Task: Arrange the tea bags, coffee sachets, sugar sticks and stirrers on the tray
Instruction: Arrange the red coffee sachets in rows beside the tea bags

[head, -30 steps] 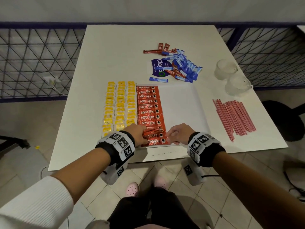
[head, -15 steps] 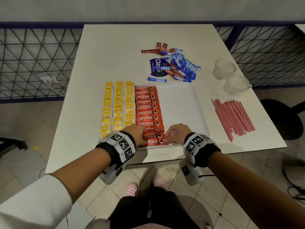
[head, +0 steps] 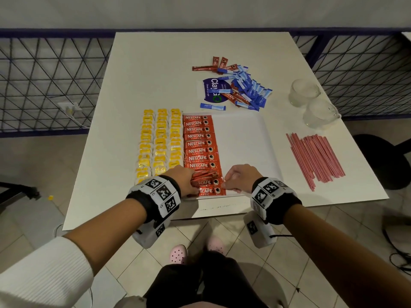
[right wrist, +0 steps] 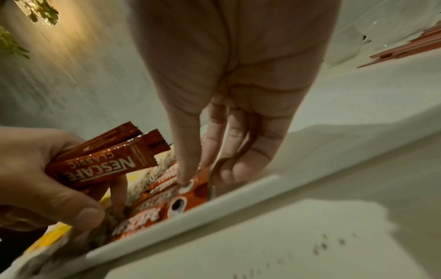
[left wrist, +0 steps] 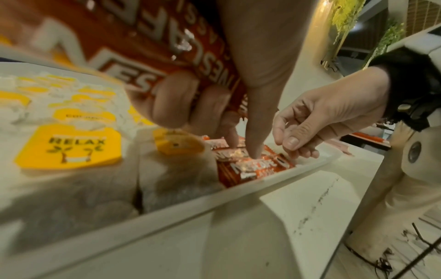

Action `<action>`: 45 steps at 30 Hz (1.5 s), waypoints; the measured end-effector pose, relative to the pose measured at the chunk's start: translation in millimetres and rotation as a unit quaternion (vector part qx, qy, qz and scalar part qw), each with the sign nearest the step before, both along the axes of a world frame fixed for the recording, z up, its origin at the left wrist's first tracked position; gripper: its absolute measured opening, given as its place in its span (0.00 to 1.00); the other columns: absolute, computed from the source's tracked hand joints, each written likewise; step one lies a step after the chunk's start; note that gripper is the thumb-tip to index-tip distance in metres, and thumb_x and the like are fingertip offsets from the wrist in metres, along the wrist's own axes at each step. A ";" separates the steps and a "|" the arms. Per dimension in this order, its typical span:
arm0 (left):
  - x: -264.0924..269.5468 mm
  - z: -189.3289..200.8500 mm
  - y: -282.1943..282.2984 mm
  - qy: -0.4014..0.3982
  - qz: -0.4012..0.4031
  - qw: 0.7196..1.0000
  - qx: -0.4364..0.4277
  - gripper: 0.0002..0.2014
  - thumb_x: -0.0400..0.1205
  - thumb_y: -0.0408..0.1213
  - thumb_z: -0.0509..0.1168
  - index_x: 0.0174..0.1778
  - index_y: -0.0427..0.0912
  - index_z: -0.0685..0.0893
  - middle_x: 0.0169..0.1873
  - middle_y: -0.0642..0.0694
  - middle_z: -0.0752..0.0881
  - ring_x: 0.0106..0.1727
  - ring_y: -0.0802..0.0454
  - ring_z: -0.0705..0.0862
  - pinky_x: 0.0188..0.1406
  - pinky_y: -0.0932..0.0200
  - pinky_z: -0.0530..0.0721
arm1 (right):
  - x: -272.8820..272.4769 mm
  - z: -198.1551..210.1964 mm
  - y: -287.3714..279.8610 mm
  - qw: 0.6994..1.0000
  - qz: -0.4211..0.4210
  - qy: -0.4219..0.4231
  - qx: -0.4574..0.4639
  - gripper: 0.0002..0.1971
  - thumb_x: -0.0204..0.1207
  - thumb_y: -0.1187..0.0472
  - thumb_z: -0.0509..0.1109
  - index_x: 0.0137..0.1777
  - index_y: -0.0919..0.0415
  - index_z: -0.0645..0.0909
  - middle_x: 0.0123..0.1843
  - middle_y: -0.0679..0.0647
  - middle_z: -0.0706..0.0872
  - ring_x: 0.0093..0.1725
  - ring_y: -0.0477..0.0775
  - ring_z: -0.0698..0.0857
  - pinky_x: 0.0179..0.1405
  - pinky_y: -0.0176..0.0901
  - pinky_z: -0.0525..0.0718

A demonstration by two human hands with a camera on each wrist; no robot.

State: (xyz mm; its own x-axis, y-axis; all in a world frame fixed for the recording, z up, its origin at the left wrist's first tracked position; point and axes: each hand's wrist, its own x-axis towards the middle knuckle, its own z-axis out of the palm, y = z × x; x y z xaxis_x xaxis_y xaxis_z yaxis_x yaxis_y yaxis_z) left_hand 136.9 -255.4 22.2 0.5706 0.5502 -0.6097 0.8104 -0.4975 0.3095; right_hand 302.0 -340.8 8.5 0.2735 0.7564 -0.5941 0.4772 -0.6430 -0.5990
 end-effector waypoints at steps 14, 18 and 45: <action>8.4 51.3 23.3 -0.236 0.154 0.950 -0.135 0.21 0.75 0.33 0.72 0.63 0.42 0.75 0.30 0.52 0.80 0.23 0.60 0.76 0.20 0.68 0.74 | -9.2 76.2 52.9 0.961 0.049 0.183 0.199 0.08 0.69 0.64 0.76 0.47 0.57 0.83 0.42 0.55 0.85 0.31 0.45 0.85 0.46 0.47 0.87; 11.9 53.7 23.6 -0.270 0.186 0.933 -0.151 0.17 0.78 0.42 0.69 0.60 0.45 0.75 0.27 0.48 0.78 0.21 0.56 0.74 0.18 0.64 0.72 | 1.5 83.5 65.2 0.964 0.057 0.210 0.152 0.09 0.74 0.65 0.71 0.53 0.64 0.82 0.41 0.57 0.85 0.35 0.52 0.85 0.43 0.45 0.87; 1.7 47.8 80.6 -0.385 0.446 0.763 -0.266 0.13 0.81 0.48 0.63 0.37 0.43 0.76 0.16 0.55 0.67 0.13 0.60 0.60 0.12 0.73 0.58 | 50.2 74.6 118.3 0.949 -0.085 0.266 0.146 0.08 0.78 0.58 0.67 0.48 0.64 0.81 0.31 0.61 0.84 0.18 0.47 0.78 0.17 0.33 0.76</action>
State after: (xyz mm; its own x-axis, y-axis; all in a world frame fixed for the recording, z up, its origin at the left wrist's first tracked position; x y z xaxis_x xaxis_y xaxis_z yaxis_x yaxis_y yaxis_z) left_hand 138.5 -174.9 70.0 0.4160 0.7205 -0.5548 0.2299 0.5069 0.8308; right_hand 352.3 -222.6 83.1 0.1265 0.8821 -0.4538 -0.0386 -0.4527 -0.8908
